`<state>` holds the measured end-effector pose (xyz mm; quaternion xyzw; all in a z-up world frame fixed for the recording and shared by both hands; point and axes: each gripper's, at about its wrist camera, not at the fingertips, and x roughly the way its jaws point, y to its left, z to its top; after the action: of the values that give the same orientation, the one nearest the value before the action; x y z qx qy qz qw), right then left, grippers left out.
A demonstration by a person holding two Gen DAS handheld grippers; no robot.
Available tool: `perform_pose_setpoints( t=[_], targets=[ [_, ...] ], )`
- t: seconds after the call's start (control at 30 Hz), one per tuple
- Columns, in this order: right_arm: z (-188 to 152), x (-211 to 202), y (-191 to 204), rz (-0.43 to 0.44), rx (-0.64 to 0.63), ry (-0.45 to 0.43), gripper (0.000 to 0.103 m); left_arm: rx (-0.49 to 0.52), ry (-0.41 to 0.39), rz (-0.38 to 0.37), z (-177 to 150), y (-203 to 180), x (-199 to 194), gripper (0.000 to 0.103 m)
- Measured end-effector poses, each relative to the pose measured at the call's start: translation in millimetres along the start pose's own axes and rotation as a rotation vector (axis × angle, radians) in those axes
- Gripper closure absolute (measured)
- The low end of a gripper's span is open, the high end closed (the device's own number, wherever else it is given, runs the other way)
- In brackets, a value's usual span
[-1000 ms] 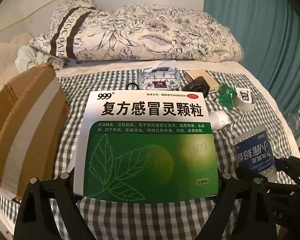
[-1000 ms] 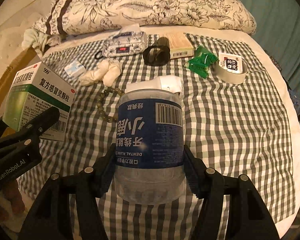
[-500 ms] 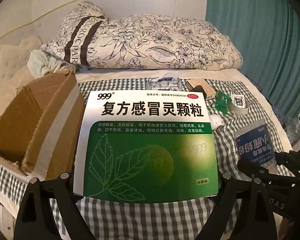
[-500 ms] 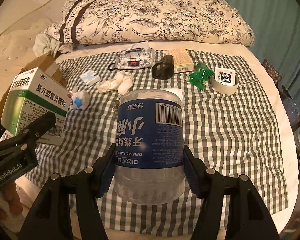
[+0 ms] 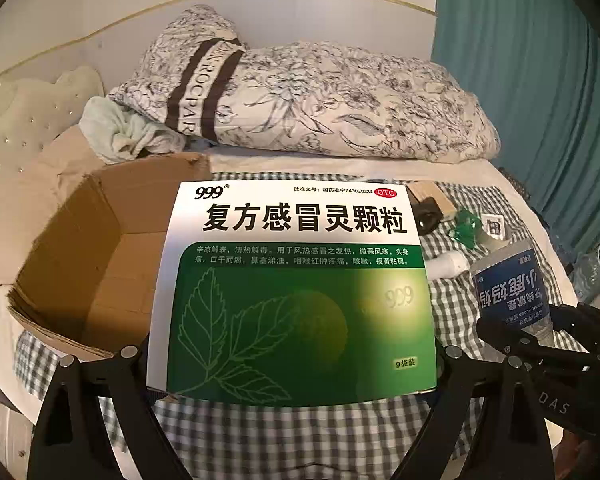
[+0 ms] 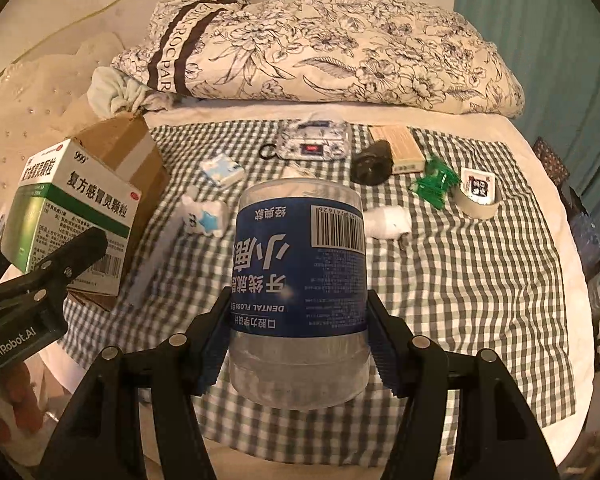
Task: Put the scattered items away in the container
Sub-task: 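Carry the medicine box and the jar over the open cardboard box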
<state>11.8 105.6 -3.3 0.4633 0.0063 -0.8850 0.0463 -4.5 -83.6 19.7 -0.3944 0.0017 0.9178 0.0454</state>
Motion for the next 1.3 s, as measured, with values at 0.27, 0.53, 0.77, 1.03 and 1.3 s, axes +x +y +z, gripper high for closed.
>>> perform_pose_setpoints(
  t=[0.27, 0.53, 0.77, 1.03, 1.3],
  targets=[
    [35.3, -13.0, 52.8, 0.020, -0.068, -0.034, 0.042, -0.044, -0.025, 0.029, 24.1, 49.1, -14.0, 0.010],
    [57.2, -7.2, 114.3, 0.085, -0.174, -0.042, 0.042, -0.099, -0.024, 0.117, 26.6, 98.9, -19.3, 0.010],
    [67.9, -0.9, 163.8, 0.163, -0.255, -0.032, 0.042, -0.160, -0.023, 0.167, 27.0, 141.2, -19.9, 0.010],
    [77.2, 2.1, 202.8, 0.214, -0.296, -0.036, 0.042, -0.188, -0.016, 0.200, 30.0, 172.8, -15.4, 0.010],
    [92.1, 21.2, 233.5, 0.216, -0.319, -0.029, 0.042, -0.217, 0.008, 0.207, 37.1, 205.5, 4.8, 0.010]
  ],
)
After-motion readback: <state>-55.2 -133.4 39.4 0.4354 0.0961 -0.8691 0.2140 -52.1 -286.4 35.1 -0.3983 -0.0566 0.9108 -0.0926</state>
